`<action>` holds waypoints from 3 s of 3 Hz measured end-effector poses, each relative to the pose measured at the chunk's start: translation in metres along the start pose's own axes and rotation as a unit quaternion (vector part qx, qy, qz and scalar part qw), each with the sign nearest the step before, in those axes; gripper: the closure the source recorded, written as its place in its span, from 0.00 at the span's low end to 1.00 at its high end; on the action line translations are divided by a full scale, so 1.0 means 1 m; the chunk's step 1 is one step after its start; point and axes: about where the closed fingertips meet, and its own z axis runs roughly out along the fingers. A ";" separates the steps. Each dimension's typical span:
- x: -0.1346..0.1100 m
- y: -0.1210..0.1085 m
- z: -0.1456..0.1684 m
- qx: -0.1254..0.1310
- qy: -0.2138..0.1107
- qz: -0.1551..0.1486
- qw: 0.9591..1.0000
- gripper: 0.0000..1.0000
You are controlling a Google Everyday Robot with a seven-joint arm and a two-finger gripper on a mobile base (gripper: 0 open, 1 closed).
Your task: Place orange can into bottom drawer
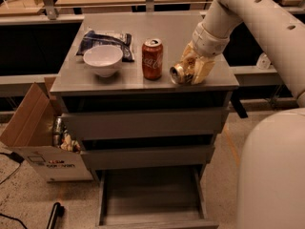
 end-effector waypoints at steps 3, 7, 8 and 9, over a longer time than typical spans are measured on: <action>-0.035 0.063 -0.072 0.028 -0.121 0.154 0.980 1.00; -0.052 0.111 0.032 0.081 -0.224 0.245 0.940 1.00; -0.064 0.122 0.057 0.087 -0.234 0.257 0.934 1.00; -0.044 0.123 0.090 0.054 -0.215 0.281 0.934 1.00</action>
Offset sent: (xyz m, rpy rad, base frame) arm -0.1554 -0.0381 0.0809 0.3858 0.2885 -0.4315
